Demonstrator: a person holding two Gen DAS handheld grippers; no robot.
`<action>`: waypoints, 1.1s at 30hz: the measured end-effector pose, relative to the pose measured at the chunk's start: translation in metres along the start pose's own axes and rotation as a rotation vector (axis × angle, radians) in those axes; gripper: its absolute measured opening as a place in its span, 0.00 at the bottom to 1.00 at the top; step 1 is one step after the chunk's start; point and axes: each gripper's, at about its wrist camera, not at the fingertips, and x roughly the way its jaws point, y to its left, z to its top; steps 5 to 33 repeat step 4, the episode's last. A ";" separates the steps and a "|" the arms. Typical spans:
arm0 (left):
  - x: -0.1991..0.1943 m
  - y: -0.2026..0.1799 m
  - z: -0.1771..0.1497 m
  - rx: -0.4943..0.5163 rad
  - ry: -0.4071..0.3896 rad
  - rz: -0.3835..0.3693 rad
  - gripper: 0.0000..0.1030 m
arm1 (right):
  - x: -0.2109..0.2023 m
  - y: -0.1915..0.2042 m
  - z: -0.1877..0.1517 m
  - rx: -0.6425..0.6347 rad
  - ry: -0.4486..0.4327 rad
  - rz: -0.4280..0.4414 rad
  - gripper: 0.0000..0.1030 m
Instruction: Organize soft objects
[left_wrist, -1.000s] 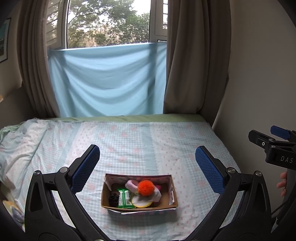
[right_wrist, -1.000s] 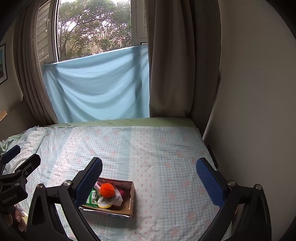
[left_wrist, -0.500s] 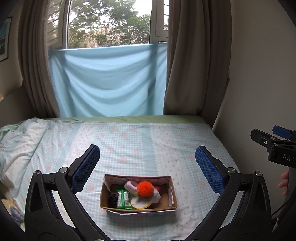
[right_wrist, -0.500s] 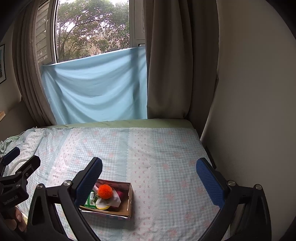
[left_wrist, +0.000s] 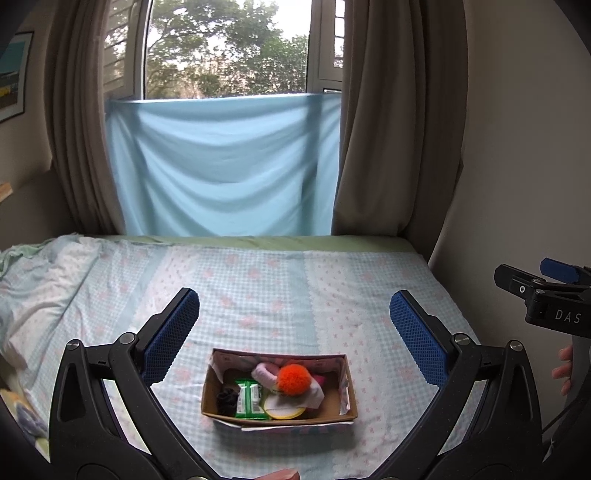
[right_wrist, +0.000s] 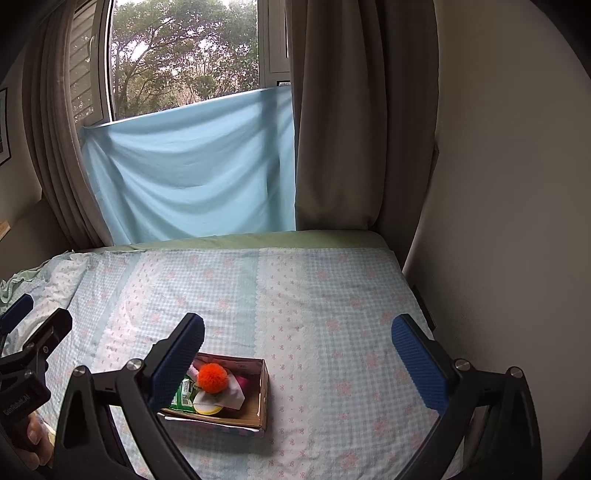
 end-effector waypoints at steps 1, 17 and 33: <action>0.002 0.001 -0.002 -0.005 0.010 0.004 1.00 | 0.003 0.001 -0.001 -0.002 0.008 0.002 0.98; 0.009 0.005 -0.007 -0.002 0.041 0.014 1.00 | 0.013 0.005 -0.005 -0.009 0.039 -0.001 0.98; 0.009 0.005 -0.007 -0.002 0.041 0.014 1.00 | 0.013 0.005 -0.005 -0.009 0.039 -0.001 0.98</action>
